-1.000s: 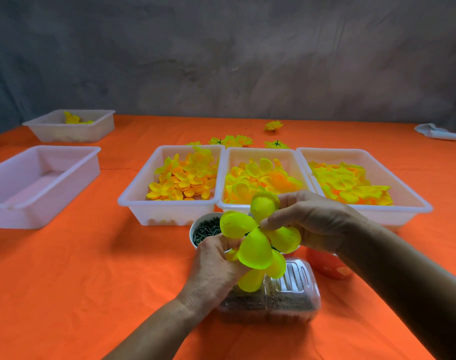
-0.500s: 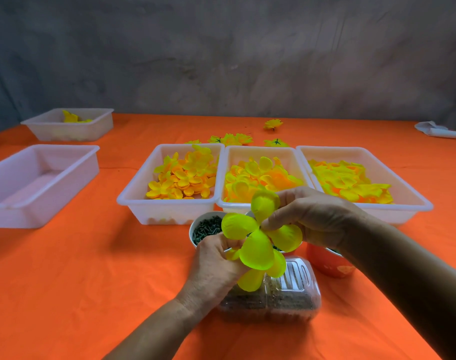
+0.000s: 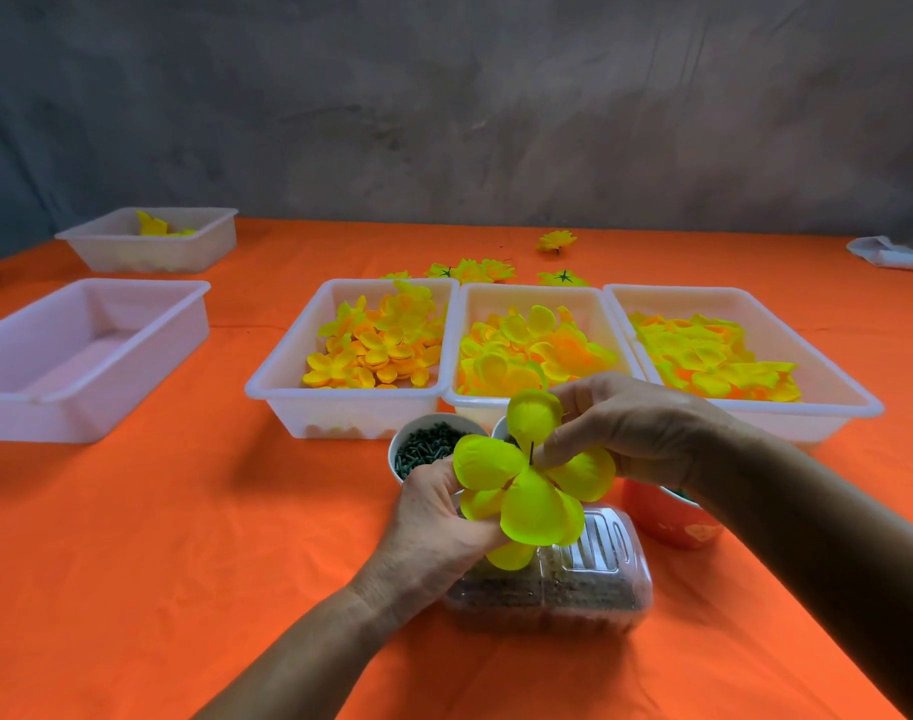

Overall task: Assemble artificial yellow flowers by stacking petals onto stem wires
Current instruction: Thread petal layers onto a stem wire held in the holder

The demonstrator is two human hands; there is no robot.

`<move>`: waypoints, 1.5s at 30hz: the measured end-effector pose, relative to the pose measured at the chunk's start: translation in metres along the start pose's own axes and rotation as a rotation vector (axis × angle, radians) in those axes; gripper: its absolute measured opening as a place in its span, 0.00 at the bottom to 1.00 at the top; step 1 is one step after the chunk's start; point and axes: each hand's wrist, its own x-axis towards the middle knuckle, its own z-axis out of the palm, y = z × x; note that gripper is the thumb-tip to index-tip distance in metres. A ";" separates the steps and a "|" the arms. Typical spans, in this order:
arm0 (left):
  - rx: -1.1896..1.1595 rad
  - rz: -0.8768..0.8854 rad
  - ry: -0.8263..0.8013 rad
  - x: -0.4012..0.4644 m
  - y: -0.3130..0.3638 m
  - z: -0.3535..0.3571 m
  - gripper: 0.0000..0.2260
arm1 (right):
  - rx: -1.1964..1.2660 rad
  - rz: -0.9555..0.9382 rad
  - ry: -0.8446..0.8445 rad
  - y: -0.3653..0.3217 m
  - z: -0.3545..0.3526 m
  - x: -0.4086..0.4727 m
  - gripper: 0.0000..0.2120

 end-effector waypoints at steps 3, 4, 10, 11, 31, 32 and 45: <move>-0.004 -0.010 -0.007 0.000 0.000 -0.001 0.12 | 0.012 0.000 -0.082 0.001 -0.004 0.005 0.16; -0.003 -0.015 -0.013 0.000 0.001 -0.001 0.12 | 0.016 -0.005 -0.116 0.000 -0.006 0.007 0.15; 0.020 -0.065 0.007 0.000 0.001 -0.001 0.11 | -0.041 0.005 -0.246 0.003 -0.012 0.019 0.12; 0.021 -0.069 0.008 0.000 0.001 -0.001 0.11 | -0.058 0.009 -0.256 0.003 -0.012 0.020 0.12; 0.147 -0.072 0.032 -0.004 0.010 0.001 0.19 | -0.248 -0.033 -0.315 -0.005 -0.014 0.030 0.13; 0.155 -0.076 0.033 -0.004 0.011 0.001 0.19 | -0.255 -0.035 -0.315 -0.006 -0.013 0.030 0.14; -0.023 -0.170 0.127 0.010 0.033 -0.018 0.06 | -0.246 -0.057 -0.319 -0.004 -0.013 0.027 0.12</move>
